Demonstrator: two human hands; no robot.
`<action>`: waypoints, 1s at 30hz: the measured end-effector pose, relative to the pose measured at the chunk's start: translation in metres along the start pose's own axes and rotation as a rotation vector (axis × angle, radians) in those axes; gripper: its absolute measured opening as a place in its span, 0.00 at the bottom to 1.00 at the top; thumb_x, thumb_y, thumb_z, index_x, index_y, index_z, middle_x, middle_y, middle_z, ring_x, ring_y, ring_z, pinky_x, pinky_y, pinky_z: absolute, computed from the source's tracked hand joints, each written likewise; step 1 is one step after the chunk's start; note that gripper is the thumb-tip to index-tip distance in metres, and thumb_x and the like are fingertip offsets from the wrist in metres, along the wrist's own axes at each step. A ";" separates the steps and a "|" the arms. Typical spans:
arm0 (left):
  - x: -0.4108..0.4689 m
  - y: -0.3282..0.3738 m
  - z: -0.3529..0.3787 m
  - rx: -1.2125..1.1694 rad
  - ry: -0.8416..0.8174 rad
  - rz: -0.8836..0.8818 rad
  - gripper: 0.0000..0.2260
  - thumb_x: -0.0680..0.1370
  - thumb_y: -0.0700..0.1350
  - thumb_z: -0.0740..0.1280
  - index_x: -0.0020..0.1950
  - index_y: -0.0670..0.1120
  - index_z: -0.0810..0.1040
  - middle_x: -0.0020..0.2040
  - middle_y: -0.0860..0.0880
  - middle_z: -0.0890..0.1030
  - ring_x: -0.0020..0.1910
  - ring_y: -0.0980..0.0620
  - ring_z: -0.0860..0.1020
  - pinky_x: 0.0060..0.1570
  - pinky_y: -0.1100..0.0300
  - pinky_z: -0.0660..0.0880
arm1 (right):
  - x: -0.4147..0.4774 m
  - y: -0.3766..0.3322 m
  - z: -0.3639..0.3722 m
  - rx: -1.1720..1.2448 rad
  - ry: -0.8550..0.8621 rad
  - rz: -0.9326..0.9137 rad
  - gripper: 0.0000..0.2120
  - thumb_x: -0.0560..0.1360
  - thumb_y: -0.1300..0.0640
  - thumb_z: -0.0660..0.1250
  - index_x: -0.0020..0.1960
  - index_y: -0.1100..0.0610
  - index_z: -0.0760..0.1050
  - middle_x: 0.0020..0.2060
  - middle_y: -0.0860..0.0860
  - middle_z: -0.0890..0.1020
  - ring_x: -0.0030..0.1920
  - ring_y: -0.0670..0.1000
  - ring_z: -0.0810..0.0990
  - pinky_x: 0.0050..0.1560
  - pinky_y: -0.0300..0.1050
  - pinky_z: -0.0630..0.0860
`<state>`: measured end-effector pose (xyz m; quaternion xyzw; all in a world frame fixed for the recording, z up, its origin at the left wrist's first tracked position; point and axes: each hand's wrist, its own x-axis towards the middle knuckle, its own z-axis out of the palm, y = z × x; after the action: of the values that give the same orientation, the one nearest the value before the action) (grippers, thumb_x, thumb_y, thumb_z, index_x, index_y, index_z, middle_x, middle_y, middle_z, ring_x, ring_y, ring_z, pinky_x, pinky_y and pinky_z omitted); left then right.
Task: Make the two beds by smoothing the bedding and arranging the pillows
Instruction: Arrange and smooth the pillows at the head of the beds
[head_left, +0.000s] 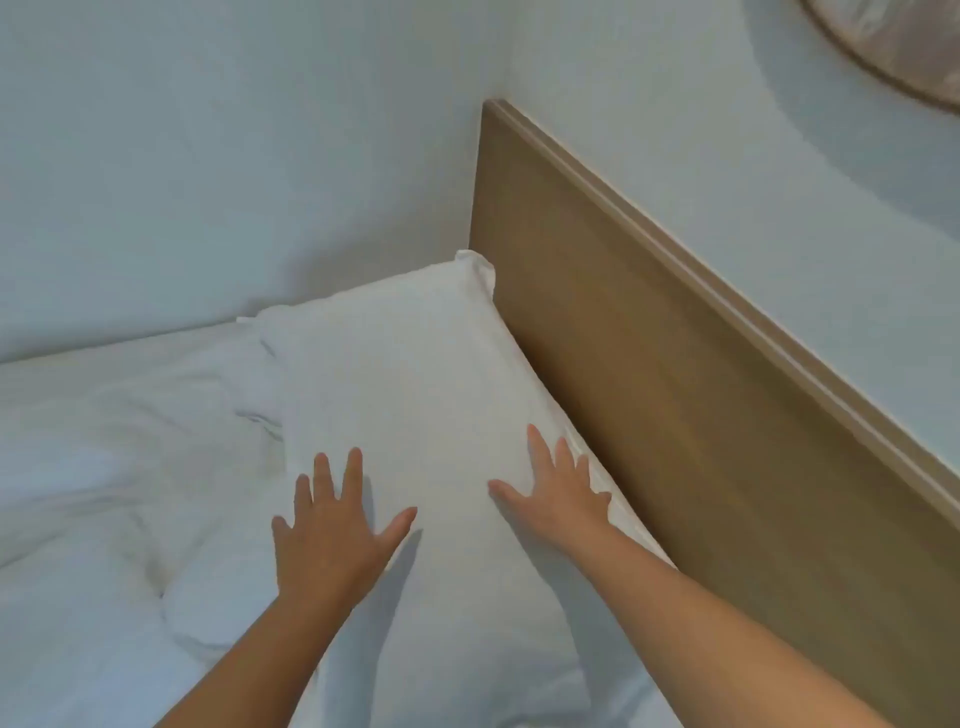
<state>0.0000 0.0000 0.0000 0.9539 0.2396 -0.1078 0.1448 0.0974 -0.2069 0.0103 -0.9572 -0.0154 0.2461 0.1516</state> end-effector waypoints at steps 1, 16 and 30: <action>0.012 0.000 0.012 -0.130 -0.041 -0.096 0.45 0.71 0.76 0.50 0.79 0.55 0.36 0.80 0.46 0.42 0.78 0.42 0.49 0.71 0.40 0.58 | 0.016 -0.001 0.007 0.024 -0.003 0.022 0.43 0.73 0.27 0.54 0.77 0.39 0.34 0.79 0.51 0.41 0.78 0.59 0.40 0.72 0.71 0.48; 0.056 -0.004 0.099 -0.643 -0.085 -0.459 0.36 0.73 0.63 0.69 0.68 0.39 0.64 0.63 0.39 0.76 0.61 0.39 0.75 0.56 0.50 0.71 | 0.072 0.021 0.056 0.132 0.182 -0.014 0.28 0.74 0.34 0.64 0.62 0.53 0.64 0.54 0.52 0.80 0.48 0.55 0.78 0.44 0.46 0.69; -0.080 -0.035 0.062 -0.279 -0.371 -0.284 0.24 0.78 0.63 0.60 0.61 0.43 0.71 0.56 0.44 0.78 0.58 0.44 0.76 0.51 0.55 0.70 | -0.090 0.088 0.049 0.016 -0.137 0.068 0.18 0.79 0.37 0.56 0.51 0.52 0.63 0.39 0.48 0.75 0.43 0.51 0.77 0.39 0.45 0.70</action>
<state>-0.0947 -0.0245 -0.0437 0.8455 0.3531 -0.2658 0.2998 -0.0088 -0.2862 -0.0145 -0.9369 0.0085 0.3161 0.1493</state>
